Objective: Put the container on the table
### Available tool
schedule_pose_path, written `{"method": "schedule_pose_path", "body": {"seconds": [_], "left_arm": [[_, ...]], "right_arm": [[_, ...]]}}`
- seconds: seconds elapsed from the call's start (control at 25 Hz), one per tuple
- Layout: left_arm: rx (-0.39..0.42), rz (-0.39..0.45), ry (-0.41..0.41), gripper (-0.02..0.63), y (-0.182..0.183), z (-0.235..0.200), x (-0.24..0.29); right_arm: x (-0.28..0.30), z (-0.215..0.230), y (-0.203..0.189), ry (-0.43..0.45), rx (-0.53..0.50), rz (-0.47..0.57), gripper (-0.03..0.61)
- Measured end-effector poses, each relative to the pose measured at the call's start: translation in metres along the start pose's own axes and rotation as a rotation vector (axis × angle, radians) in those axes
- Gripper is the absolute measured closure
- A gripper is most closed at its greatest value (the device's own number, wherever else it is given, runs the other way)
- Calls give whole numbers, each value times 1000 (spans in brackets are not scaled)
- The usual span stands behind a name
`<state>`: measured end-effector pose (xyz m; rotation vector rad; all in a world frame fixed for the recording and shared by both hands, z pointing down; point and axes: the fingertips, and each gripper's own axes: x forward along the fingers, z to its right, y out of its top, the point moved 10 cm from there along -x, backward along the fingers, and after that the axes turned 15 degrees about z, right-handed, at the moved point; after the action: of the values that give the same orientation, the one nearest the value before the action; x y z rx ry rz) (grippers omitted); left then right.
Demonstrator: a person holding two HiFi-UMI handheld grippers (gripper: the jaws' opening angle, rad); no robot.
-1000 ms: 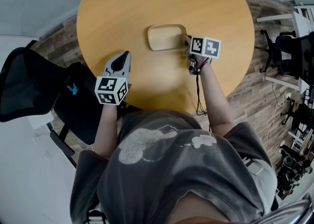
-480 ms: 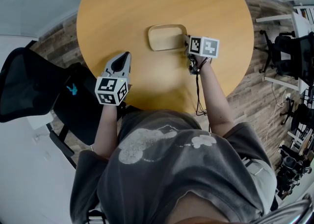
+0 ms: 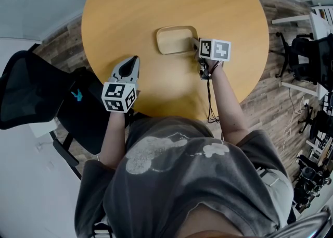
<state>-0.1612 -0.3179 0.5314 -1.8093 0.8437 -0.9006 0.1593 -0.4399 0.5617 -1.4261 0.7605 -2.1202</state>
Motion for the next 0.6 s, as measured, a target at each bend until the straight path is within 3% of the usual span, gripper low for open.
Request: {"method": "schedule_pose_path", "body": {"seconds": [0.6], "left_arm": [[17,23,12,614,4,20,-19]], "right_arm": [[-40,3,9,11,-15,117,492]]}}
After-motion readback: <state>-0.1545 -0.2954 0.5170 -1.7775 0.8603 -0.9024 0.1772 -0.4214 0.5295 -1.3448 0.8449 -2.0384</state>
